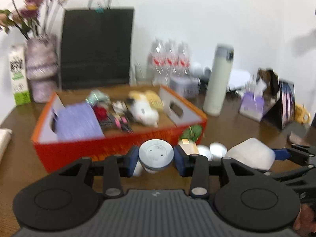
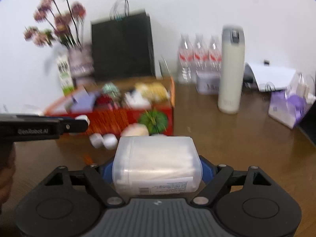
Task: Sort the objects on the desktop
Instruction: 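Carry the white cap and clear box over the orange box and release both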
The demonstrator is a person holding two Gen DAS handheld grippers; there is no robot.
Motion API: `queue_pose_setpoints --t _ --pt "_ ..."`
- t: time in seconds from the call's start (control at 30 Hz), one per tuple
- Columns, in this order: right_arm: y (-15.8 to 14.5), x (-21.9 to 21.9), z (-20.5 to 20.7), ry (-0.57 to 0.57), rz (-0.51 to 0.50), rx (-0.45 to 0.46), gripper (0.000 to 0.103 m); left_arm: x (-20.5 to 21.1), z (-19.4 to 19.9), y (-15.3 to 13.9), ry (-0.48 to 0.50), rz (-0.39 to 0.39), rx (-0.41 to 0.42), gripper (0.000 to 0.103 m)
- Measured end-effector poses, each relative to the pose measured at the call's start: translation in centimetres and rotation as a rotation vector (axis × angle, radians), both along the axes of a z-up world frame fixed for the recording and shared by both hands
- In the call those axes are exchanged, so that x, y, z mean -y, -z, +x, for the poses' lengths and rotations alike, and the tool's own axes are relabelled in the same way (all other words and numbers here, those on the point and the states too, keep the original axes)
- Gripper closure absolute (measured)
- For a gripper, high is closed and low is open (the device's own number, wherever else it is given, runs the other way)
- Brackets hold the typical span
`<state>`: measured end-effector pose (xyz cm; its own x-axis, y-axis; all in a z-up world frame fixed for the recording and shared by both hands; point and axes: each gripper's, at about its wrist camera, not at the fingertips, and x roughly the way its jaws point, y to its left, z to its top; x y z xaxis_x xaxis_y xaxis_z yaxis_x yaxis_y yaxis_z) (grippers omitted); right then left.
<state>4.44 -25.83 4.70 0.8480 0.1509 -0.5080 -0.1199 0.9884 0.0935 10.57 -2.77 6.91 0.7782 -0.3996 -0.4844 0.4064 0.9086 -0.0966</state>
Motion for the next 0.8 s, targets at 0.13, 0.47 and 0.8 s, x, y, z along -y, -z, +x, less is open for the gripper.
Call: queue_pose_setpoints --t 0.13,0.47,0.8 --pt "-4.0 -0.4 1.7 -0.046 0.032 0.063 0.022 -1.4 2.4 -2.5 -0.036 0.010 -0.008 0.063" --pt "-3.6 -5.7 21.4 -0.009 -0.041 -0.289 0.022 1.1 16.9 0.4 -0.025 0.209 -0.242 0.063" --pt "-1.1 -6.6 25.3 0.004 -0.050 -0.440 0.021 -1.0 19.1 1.9 -0.043 0.129 -0.289 0.054"
